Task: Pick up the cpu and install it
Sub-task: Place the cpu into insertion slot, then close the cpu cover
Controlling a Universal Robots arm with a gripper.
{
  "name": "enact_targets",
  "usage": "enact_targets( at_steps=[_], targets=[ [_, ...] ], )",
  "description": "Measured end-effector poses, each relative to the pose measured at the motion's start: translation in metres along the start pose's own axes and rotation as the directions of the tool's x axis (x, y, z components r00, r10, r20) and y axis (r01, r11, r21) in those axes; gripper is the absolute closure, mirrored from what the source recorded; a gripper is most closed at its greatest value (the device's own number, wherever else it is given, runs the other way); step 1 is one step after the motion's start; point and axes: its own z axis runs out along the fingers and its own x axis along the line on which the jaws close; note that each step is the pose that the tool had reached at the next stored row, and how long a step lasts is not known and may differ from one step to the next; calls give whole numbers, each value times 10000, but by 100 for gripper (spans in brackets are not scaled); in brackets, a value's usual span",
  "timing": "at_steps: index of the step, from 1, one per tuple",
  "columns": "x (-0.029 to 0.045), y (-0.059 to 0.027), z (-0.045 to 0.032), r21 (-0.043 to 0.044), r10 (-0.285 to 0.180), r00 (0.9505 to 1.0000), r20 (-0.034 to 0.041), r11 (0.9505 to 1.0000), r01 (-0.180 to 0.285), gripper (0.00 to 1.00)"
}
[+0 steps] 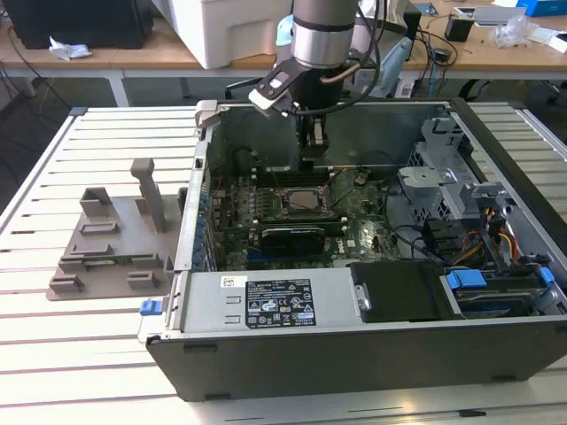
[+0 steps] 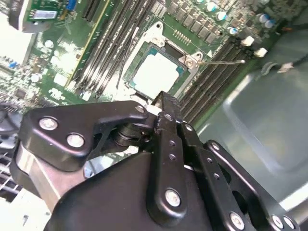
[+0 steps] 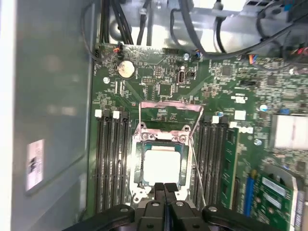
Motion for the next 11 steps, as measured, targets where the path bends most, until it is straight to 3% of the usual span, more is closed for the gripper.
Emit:
enact_targets(
  at_steps=[11],
  targets=[
    [0, -1, -22, -1, -1, 10000, -20, 10000, 1, 89]
  ],
)
